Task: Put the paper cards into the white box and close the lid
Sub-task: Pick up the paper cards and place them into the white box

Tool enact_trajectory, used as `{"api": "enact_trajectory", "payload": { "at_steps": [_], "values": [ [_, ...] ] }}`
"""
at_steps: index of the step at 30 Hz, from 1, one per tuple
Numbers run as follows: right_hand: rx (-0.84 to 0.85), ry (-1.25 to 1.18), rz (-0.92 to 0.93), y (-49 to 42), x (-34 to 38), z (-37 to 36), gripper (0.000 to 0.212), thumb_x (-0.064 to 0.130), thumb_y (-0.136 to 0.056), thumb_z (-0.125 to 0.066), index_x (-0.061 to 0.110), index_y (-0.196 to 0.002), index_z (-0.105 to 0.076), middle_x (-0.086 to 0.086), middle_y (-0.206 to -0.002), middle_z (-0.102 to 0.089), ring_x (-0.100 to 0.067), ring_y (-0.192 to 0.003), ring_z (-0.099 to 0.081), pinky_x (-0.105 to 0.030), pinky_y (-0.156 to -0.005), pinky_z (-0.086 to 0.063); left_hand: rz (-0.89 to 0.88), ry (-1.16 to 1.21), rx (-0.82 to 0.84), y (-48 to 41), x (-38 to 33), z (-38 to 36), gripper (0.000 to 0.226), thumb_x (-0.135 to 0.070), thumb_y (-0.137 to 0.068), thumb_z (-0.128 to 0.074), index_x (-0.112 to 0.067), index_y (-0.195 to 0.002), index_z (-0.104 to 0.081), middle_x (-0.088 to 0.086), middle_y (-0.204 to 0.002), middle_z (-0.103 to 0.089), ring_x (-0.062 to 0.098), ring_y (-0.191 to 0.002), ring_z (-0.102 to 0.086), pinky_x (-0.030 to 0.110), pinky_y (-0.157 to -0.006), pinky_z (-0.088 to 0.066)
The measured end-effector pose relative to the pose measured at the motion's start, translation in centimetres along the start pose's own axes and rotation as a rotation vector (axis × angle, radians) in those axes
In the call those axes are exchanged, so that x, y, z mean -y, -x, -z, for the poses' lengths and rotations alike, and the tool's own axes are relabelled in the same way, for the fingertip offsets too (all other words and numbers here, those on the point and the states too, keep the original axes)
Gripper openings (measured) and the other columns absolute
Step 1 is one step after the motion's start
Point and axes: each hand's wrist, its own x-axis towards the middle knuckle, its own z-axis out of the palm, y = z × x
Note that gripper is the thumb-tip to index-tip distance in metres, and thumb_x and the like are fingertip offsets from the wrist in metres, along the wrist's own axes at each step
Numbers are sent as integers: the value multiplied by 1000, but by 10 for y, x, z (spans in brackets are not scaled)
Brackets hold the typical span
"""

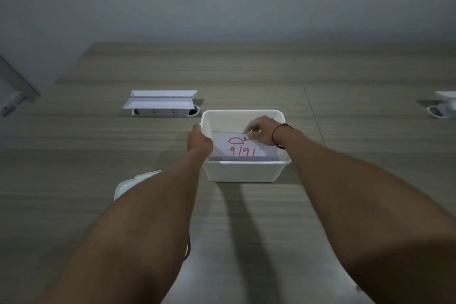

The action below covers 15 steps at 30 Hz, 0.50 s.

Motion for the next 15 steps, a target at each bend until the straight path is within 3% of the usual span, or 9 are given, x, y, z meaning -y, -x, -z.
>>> {"api": "enact_trajectory", "payload": {
  "at_steps": [2,5,8,11,13,15],
  "values": [
    [92,30,-6,8,-1,-6,20,18,-88,-63,14,-103,-75,-5,-114,-72,-22,-106,-65,-31,-96,-51,7,14,-1,1,1,-1,43,6,-88,-36,-2,-127,-51,20,-130,-57,34,-120,-54,36,-94,-45],
    [250,20,-80,18,4,1,25,21,-87,-64,13,-109,-73,1,-102,-69,-15,-92,-63,-28,-81,-49,17,16,1,2,0,0,47,6,-89,-34,-3,-132,-50,17,-134,-55,32,-125,-52,34,-98,-43],
    [237,19,-103,19,11,9,26,24,-89,-60,14,-110,-72,4,-98,-63,-16,-94,-63,-29,-82,-47,22,-35,31,3,-2,3,42,-2,-93,-35,-2,-131,-51,20,-135,-55,35,-124,-52,36,-100,-43],
    [72,125,-78,20,25,15,26,39,-92,-53,24,-107,-68,-2,-115,-58,-21,-114,-56,-30,-97,-41,49,-111,43,3,-2,10,42,-18,-99,-36,6,-130,-53,24,-134,-56,38,-124,-52,36,-99,-43],
    [21,140,-85,21,38,18,47,42,-95,-47,19,-135,-52,-4,-143,-50,-24,-133,-47,-33,-109,-35,37,-153,38,2,-2,21,45,-22,-98,-37,11,-122,-58,27,-128,-59,39,-120,-56,36,-90,-45],
    [-13,135,-49,21,54,18,55,41,-97,-44,13,-144,-41,-8,-151,-41,-27,-138,-42,-35,-113,-32,23,-175,27,3,-1,37,44,-21,-97,-38,13,-114,-61,29,-122,-62,38,-113,-60,33,-76,-41]
  ]
}}
